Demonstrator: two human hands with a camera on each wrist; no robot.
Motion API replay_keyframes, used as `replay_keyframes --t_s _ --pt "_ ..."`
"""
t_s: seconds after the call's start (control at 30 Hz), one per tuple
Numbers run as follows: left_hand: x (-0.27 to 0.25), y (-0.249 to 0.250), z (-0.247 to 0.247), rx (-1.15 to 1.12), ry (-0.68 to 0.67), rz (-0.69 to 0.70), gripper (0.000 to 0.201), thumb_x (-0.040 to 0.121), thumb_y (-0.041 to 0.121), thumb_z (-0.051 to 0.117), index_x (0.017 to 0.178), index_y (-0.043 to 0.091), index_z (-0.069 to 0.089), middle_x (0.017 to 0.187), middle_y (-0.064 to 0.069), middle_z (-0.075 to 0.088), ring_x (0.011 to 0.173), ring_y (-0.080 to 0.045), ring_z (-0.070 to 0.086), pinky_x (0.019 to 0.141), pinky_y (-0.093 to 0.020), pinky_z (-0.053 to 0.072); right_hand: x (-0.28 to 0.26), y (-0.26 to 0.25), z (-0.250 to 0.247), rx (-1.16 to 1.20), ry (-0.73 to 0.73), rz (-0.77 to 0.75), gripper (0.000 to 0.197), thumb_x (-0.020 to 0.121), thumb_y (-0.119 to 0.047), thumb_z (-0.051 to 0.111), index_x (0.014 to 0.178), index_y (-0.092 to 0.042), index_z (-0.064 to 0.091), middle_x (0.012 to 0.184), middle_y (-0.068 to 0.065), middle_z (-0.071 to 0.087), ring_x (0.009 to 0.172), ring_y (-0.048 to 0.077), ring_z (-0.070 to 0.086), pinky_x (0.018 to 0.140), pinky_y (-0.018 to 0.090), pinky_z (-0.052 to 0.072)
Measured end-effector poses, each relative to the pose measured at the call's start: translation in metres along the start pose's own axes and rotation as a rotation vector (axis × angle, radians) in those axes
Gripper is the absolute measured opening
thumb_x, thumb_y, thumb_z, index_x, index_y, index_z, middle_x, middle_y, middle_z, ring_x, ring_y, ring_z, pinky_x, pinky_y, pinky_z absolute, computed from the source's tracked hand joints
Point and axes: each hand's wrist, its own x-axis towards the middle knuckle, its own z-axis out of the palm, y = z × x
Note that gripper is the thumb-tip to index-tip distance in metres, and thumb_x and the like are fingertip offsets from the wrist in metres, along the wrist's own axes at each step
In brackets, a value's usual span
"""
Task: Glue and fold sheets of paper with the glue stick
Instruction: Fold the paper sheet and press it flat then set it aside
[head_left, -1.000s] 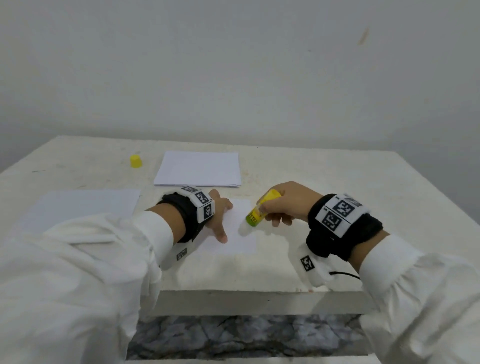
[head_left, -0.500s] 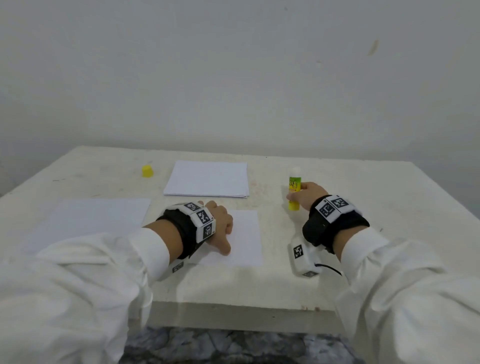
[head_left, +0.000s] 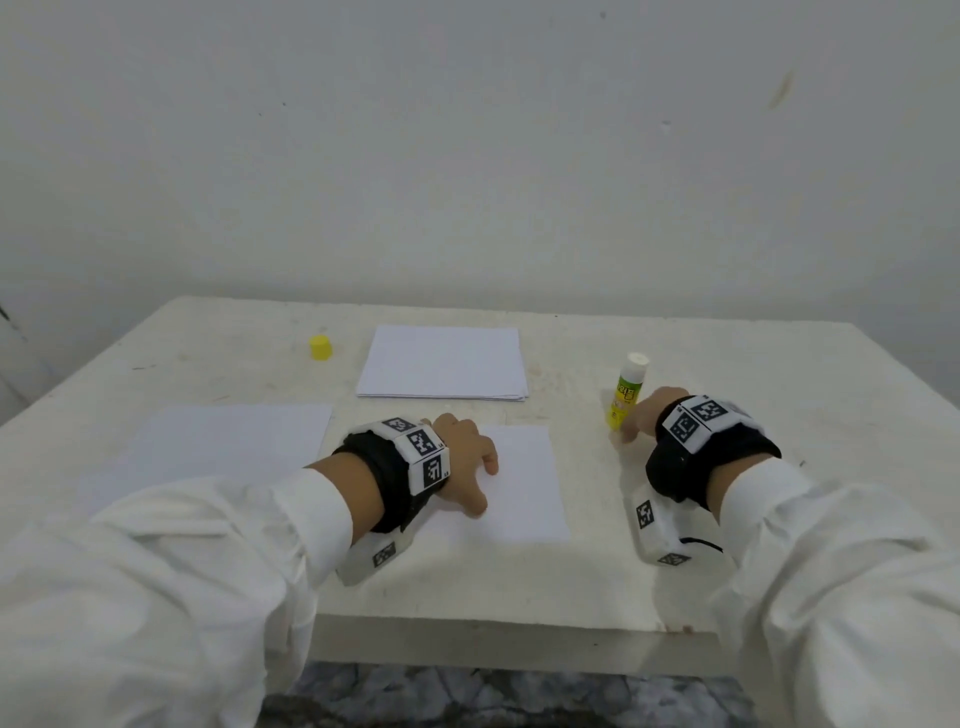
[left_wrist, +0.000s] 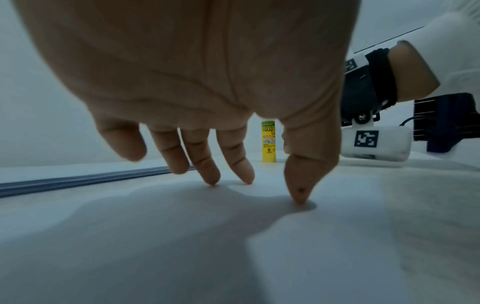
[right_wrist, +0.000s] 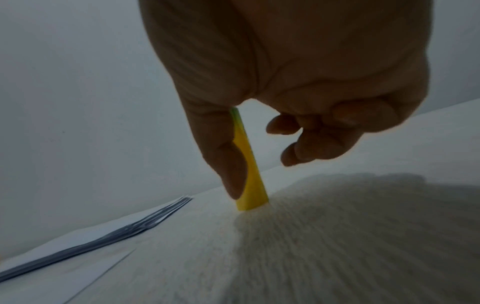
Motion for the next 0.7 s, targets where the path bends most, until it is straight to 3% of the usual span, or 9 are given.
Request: replay_keyframes --t_s 0.03,0.1,0.17,0.3,0.37,0.47,0.53,0.63,0.7 --pt "0.000 -0.002 0.000 0.024 0.007 0.012 0.054 0.073 0.048 0.068 0.123 0.038 0.050 0.129 0.005 0.044 0.119 -0.021 0.037 0.098 -0.039 0.035 -0.004 -0.001 0.000 -0.006 -0.023 0.013 0.027 0.079 -0.020 0.072 0.066 -0.023 0.048 0.102 0.004 0.050 0.101 0.025 0.057 0.089 0.029 0.046" --pt "-0.002 -0.007 0.000 0.039 0.015 0.044 0.055 0.074 0.051 0.065 0.125 0.040 0.049 0.131 0.007 0.045 0.122 -0.021 0.035 0.100 -0.039 0.033 -0.015 -0.007 0.000 -0.043 -0.064 0.023 0.013 0.083 -0.017 0.068 0.084 -0.010 0.057 0.100 0.008 0.052 0.092 0.024 0.052 0.078 0.027 0.041" --pt "-0.005 -0.014 -0.001 0.000 0.026 0.065 0.054 0.077 0.051 0.063 0.128 0.042 0.049 0.135 0.007 0.044 0.126 -0.021 0.034 0.104 -0.040 0.032 -0.026 -0.020 0.001 -0.052 -0.062 -0.008 0.019 0.086 -0.019 0.064 0.096 -0.006 0.054 0.098 0.009 0.053 0.089 0.024 0.050 0.074 0.027 0.040" --pt "-0.020 -0.047 -0.008 -0.156 0.146 0.051 0.051 0.079 0.046 0.062 0.129 0.041 0.050 0.139 0.007 0.044 0.130 -0.019 0.033 0.106 -0.039 0.033 -0.048 -0.062 0.003 -0.046 -0.043 -0.139 0.028 0.087 -0.022 0.062 0.065 -0.008 0.051 0.068 0.002 0.052 0.058 0.015 0.048 0.051 0.022 0.037" --pt "-0.033 -0.076 -0.013 -0.157 0.203 0.012 0.049 0.082 0.044 0.061 0.130 0.039 0.050 0.140 0.006 0.044 0.131 -0.019 0.034 0.106 -0.037 0.033 -0.058 -0.095 0.008 -0.037 -0.043 -0.230 0.033 0.086 -0.023 0.063 0.059 -0.010 0.051 0.060 0.000 0.051 0.053 0.013 0.046 0.047 0.022 0.035" --pt "-0.056 -0.139 -0.012 -0.093 0.167 -0.129 0.055 0.084 0.043 0.064 0.134 0.036 0.046 0.142 0.005 0.042 0.131 -0.021 0.036 0.105 -0.034 0.032 -0.072 -0.158 0.022 -0.079 -0.065 -0.320 0.036 0.087 -0.026 0.065 0.058 -0.010 0.049 0.059 0.000 0.049 0.053 0.013 0.046 0.052 0.022 0.038" --pt "-0.071 -0.190 -0.005 -0.072 0.071 -0.247 0.068 0.079 0.045 0.071 0.139 0.034 0.041 0.146 0.003 0.039 0.134 -0.022 0.036 0.107 -0.034 0.032 -0.079 -0.199 0.035 -0.085 -0.084 -0.360 0.037 0.085 -0.027 0.067 0.059 -0.011 0.047 0.065 0.002 0.051 0.063 0.018 0.052 0.065 0.025 0.043" --pt "-0.092 -0.261 0.009 -0.010 -0.077 -0.386 0.097 0.072 0.047 0.078 0.150 0.025 0.023 0.156 -0.001 0.023 0.143 -0.024 0.023 0.115 -0.034 0.023 -0.085 -0.254 0.058 -0.122 -0.109 -0.419 0.037 0.077 -0.037 0.075 0.065 -0.011 0.051 0.086 0.005 0.061 0.086 0.024 0.059 0.082 0.030 0.046" --pt "-0.100 -0.294 0.019 0.015 -0.141 -0.428 0.109 0.071 0.050 0.078 0.152 0.017 0.013 0.159 -0.004 0.013 0.145 -0.024 0.016 0.117 -0.035 0.018 -0.090 -0.283 0.072 -0.199 -0.115 -0.447 0.050 0.063 -0.053 0.080 0.083 -0.011 0.060 0.100 0.004 0.066 0.097 0.028 0.062 0.091 0.038 0.048"
